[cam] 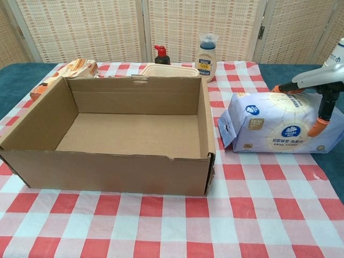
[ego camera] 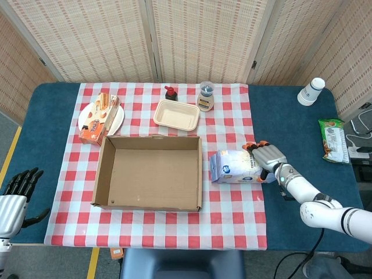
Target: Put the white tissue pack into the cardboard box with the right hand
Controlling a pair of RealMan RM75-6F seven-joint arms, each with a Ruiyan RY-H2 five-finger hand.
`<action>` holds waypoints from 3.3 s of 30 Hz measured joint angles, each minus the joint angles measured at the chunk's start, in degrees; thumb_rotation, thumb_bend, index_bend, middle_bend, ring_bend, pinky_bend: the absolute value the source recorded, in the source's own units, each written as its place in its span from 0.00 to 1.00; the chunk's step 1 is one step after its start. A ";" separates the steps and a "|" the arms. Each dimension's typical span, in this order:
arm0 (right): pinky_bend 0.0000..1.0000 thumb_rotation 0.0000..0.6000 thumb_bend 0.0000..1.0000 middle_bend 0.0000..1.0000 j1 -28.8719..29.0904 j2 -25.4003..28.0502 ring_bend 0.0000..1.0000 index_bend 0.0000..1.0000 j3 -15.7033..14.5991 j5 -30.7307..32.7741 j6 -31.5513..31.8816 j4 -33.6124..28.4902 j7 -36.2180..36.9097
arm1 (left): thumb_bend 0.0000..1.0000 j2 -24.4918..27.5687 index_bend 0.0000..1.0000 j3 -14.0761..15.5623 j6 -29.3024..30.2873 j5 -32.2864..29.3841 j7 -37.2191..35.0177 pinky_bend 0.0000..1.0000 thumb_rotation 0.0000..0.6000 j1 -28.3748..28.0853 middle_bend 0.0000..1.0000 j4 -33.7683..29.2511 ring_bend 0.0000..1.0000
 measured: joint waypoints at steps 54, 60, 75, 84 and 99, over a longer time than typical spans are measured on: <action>0.33 1.00 0.01 0.25 8.64 21.11 0.21 0.42 9.80 10.43 16.18 -30.74 -12.99 | 0.20 -0.04 0.00 0.23 -1.07 -0.70 -0.52 0.07 1.00 -0.45 0.00 0.21 0.00; 0.33 1.00 0.03 0.25 13.37 14.73 0.21 0.42 10.47 14.77 16.53 -30.25 -16.15 | 0.20 0.43 0.00 0.09 -0.71 -0.89 -1.74 0.07 1.00 -0.26 0.00 0.19 0.00; 0.33 1.00 0.04 0.25 27.58 -2.73 0.21 0.42 12.59 27.11 19.91 -23.84 -23.11 | 0.20 1.05 0.00 0.03 -1.26 -1.18 -4.16 0.07 1.00 -0.40 0.00 0.36 0.00; 0.33 1.00 0.06 0.26 30.51 -10.33 0.22 0.41 12.16 29.85 20.49 -17.09 -24.27 | 0.20 1.89 0.00 -0.23 -0.98 -1.60 -6.66 0.07 1.00 -0.18 0.00 0.77 0.00; 0.00 1.00 0.00 0.03 30.69 -14.05 0.00 0.00 12.82 28.49 16.68 -12.05 -20.37 | 0.20 2.28 0.00 -0.34 -2.49 -2.55 -8.04 0.07 1.00 -0.57 0.00 1.27 0.00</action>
